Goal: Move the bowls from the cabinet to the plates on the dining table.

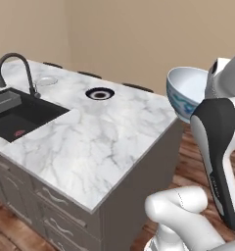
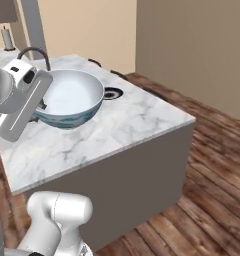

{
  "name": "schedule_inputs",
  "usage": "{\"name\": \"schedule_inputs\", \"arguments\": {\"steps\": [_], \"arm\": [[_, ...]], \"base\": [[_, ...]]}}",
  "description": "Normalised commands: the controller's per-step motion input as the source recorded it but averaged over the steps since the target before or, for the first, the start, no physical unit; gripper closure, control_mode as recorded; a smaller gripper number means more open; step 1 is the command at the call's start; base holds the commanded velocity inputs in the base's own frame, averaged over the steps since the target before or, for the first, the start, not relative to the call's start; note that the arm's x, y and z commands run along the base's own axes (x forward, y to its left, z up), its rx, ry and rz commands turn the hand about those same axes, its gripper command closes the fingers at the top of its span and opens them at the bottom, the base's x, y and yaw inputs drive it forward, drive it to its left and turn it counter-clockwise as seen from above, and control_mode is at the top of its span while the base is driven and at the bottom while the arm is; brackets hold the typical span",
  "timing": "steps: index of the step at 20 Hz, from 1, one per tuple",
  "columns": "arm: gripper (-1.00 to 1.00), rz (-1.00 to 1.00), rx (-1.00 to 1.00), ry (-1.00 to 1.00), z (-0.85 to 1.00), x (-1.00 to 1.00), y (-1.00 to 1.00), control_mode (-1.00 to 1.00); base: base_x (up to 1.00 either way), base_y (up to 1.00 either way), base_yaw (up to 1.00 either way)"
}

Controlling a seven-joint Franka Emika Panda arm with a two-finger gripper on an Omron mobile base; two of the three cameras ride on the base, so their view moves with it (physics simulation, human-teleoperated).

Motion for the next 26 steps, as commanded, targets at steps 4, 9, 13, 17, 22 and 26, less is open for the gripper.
{"name": "schedule_inputs", "arguments": {"steps": [4,9,13,17,22,26], "arm": [[1.0,0.0,0.0,0.0,0.0,0.0,0.0,1.0],[1.0,0.0,0.0,0.0,0.0,0.0,0.0,1.0],[1.0,0.0,0.0,0.0,0.0,0.0,0.0,1.0],[1.0,0.0,0.0,0.0,0.0,0.0,0.0,1.0],[1.0,0.0,0.0,0.0,0.0,0.0,0.0,1.0],[1.0,0.0,0.0,0.0,0.0,0.0,0.0,1.0]], "base": [[0.17,-0.6,0.27],[0.18,-0.62,0.26],[0.23,-0.57,0.27],[0.25,-0.53,0.28],[0.24,-0.52,0.29],[0.22,-0.5,0.3]]}}
